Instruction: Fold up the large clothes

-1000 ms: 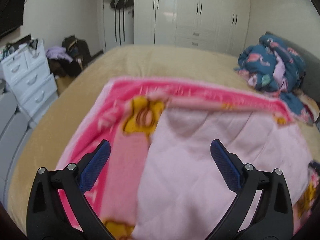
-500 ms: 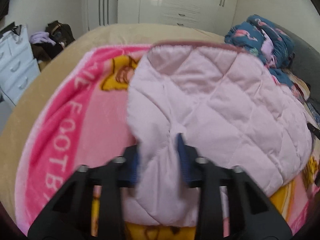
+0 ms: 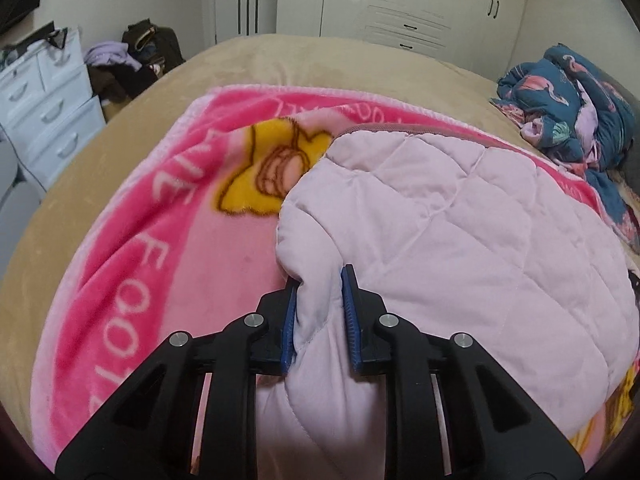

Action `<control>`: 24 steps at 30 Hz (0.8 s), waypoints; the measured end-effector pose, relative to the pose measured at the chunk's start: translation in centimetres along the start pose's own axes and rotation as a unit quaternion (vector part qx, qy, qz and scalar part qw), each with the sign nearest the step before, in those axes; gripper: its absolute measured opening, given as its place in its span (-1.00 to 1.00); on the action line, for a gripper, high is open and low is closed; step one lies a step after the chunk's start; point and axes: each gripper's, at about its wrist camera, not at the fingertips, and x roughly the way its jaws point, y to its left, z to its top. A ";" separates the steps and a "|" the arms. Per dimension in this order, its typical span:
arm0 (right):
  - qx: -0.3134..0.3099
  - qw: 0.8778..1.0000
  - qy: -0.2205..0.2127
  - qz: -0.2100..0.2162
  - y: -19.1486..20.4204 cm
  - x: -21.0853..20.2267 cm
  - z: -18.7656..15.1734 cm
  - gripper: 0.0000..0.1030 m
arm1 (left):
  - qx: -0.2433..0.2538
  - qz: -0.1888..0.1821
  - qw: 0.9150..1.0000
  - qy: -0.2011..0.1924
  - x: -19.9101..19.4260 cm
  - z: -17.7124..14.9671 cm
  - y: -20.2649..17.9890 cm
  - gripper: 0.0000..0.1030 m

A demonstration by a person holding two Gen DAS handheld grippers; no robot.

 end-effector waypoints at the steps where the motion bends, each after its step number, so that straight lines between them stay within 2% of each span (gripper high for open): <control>1: -0.001 1.000 0.001 -0.002 0.1 0.0 -0.2 -0.65 | 0.008 0.005 1.000 -0.003 -0.2 -0.2 -0.2 -0.73; 2: 0.003 1.000 0.004 0.000 -0.1 -0.1 -0.3 -0.62 | 0.010 0.007 1.000 -0.005 -0.3 -0.2 -0.2 -0.70; 5: 0.027 1.000 0.011 0.012 -0.8 -0.7 -0.5 -0.24 | 0.003 0.007 1.000 -0.004 -0.9 -0.3 0.1 -0.59; 7: 0.041 0.999 0.001 0.022 -1.3 -2.0 -0.8 0.42 | 0.003 0.010 1.000 -0.007 -1.5 -0.5 0.4 -0.46; 9: 0.053 0.998 -0.021 0.026 -1.7 -4.0 -1.4 0.64 | 0.007 0.020 1.000 -0.013 -2.5 -0.7 0.5 -0.10; 12: 0.067 0.996 -0.034 0.052 -2.2 -6.3 -2.1 0.86 | 0.009 0.032 0.999 -0.025 -4.0 -1.0 0.6 0.30; 13: 0.071 0.995 -0.039 0.058 -2.3 -7.1 -2.5 0.88 | 0.009 0.034 0.999 -0.028 -4.4 -1.1 0.6 0.36; 15: 0.078 0.993 -0.047 0.072 -2.5 -8.6 -3.2 0.92 | 0.003 0.033 0.999 -0.036 -5.7 -1.4 0.8 0.68; 17: 0.080 0.993 -0.047 0.078 -2.6 -9.7 -3.9 0.92 | -0.005 0.035 0.999 -0.040 -6.7 -1.7 1.0 0.82; 20: 0.082 0.991 -0.045 0.090 -2.7 -11.3 -5.5 0.92 | -0.015 0.028 0.999 -0.037 -7.9 -2.5 1.1 0.82; 24: 0.080 0.991 -0.048 0.092 -2.5 -12.9 -7.1 0.92 | -0.012 0.036 0.999 -0.031 -9.1 -3.8 0.8 0.82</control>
